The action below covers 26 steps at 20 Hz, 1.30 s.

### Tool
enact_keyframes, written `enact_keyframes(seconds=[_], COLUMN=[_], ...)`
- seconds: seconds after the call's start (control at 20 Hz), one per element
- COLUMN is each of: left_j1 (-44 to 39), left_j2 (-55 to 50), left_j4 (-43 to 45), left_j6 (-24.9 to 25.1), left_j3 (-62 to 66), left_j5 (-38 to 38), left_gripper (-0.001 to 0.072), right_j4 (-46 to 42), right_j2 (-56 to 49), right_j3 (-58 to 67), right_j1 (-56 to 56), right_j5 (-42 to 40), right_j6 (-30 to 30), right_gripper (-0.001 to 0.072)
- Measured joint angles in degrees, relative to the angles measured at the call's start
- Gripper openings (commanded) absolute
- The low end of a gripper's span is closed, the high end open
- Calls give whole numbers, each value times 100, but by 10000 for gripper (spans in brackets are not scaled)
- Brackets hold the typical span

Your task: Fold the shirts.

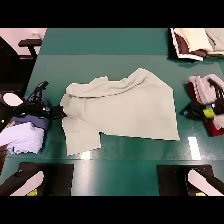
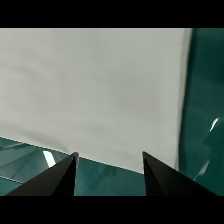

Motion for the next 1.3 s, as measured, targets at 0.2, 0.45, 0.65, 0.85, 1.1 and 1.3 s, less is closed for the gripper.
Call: enact_keyframes(seconds=[0.2, 0.45, 0.65, 0.85, 1.1, 1.3], left_j1=[-2, -2, -2, -2, -2, -2], left_j2=[107, 140, 146, 308, 1064, 1484], left_j4=[-15, -28, -33, -31, -13, -15], left_j6=[-2, -2, -2, -33, -280, -516], left_j3=[83, 109, 111, 149, 1185, 3195], left_j5=[-33, -37, -37, -79, -282, -466], left_gripper=[30, 30, 30, 29, 29, 29], right_j4=[-127, 131, 660, 778, 848, 868], right_j2=[232, -74, -420, -501, 295, 1003], right_j3=[-1266, -1993, -2002, -1528, 131, 2199], right_j1=[-1213, -1373, -752, -44, 391, 245], right_j5=[-68, -551, -1051, -1290, -1130, -1084], right_j6=[-20, -105, -133, -236, -295, -317], right_gripper=[431, 333, 63, 15, 15, 14])
